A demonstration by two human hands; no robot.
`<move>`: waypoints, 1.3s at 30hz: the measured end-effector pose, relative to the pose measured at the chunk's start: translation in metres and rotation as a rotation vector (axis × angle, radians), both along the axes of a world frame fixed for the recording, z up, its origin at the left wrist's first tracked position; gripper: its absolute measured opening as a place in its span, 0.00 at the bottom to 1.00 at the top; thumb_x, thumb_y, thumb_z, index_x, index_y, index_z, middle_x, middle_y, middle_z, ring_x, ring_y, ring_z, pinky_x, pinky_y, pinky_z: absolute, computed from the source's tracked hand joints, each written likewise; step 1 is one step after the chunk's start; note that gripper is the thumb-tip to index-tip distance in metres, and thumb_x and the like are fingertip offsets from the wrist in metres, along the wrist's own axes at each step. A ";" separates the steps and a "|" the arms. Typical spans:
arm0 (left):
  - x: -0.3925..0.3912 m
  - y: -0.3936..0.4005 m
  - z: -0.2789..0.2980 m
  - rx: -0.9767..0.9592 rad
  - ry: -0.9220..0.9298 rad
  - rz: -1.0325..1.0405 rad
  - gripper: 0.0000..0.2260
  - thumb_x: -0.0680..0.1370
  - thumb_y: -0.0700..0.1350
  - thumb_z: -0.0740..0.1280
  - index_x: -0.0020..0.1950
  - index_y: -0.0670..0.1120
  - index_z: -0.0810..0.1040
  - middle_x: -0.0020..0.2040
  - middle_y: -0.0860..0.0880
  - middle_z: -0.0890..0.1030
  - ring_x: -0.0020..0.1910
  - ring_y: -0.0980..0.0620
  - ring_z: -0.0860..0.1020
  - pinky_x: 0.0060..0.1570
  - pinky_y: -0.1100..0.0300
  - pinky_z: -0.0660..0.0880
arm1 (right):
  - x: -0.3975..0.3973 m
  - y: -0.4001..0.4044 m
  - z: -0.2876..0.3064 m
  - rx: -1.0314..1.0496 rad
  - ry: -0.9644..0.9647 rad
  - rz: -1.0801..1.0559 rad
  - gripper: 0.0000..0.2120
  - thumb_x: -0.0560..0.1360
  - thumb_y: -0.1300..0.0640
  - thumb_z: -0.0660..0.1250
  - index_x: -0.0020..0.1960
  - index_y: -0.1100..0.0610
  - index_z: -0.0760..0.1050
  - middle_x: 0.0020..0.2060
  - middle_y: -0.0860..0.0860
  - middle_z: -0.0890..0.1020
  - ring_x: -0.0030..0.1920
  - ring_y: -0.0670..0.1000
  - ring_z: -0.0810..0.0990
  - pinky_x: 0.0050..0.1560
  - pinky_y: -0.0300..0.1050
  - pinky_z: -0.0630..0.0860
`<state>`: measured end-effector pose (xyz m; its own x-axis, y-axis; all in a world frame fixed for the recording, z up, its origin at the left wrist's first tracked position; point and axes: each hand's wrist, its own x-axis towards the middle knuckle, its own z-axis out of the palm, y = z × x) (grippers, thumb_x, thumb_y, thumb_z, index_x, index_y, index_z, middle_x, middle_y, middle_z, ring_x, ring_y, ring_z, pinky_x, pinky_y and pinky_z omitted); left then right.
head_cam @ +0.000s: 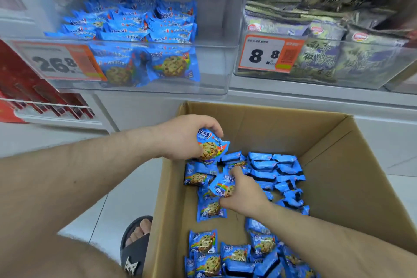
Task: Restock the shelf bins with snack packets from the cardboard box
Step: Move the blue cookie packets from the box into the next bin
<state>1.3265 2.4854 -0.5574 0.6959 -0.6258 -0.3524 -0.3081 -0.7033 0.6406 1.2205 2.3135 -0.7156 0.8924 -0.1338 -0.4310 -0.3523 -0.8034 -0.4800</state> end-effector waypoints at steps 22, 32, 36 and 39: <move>0.031 0.091 0.093 -0.865 -0.478 0.718 0.18 0.71 0.36 0.70 0.46 0.61 0.77 0.46 0.58 0.77 0.36 0.53 0.73 0.42 0.55 0.75 | 0.070 0.047 0.323 -0.150 -0.989 0.205 0.15 0.74 0.54 0.69 0.60 0.48 0.78 0.52 0.49 0.82 0.53 0.50 0.77 0.54 0.43 0.71; 0.039 0.091 0.095 -1.129 -0.291 1.023 0.20 0.72 0.31 0.63 0.46 0.58 0.76 0.51 0.44 0.77 0.34 0.50 0.75 0.29 0.61 0.73 | 0.153 0.092 0.333 -0.350 -0.263 0.266 0.08 0.69 0.58 0.69 0.45 0.62 0.80 0.39 0.58 0.79 0.39 0.48 0.64 0.36 0.44 0.72; 0.041 0.090 0.093 -1.123 -0.293 1.029 0.19 0.70 0.33 0.64 0.45 0.59 0.76 0.49 0.44 0.78 0.33 0.48 0.75 0.35 0.51 0.76 | 0.171 0.098 0.316 -0.308 -0.141 0.213 0.09 0.65 0.56 0.70 0.42 0.61 0.78 0.39 0.55 0.78 0.30 0.55 0.73 0.30 0.40 0.70; 0.042 0.091 0.093 -1.110 -0.298 1.009 0.19 0.69 0.33 0.65 0.44 0.60 0.77 0.44 0.47 0.78 0.33 0.48 0.74 0.34 0.50 0.74 | 0.176 0.099 0.307 -0.140 -0.058 0.159 0.04 0.71 0.61 0.67 0.37 0.60 0.75 0.35 0.55 0.75 0.28 0.54 0.75 0.28 0.39 0.74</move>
<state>1.3682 2.5760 -0.4639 0.9382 0.2922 0.1854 -0.2190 0.0864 0.9719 1.3961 2.4129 -0.4085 0.9299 -0.0443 -0.3650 -0.1908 -0.9068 -0.3759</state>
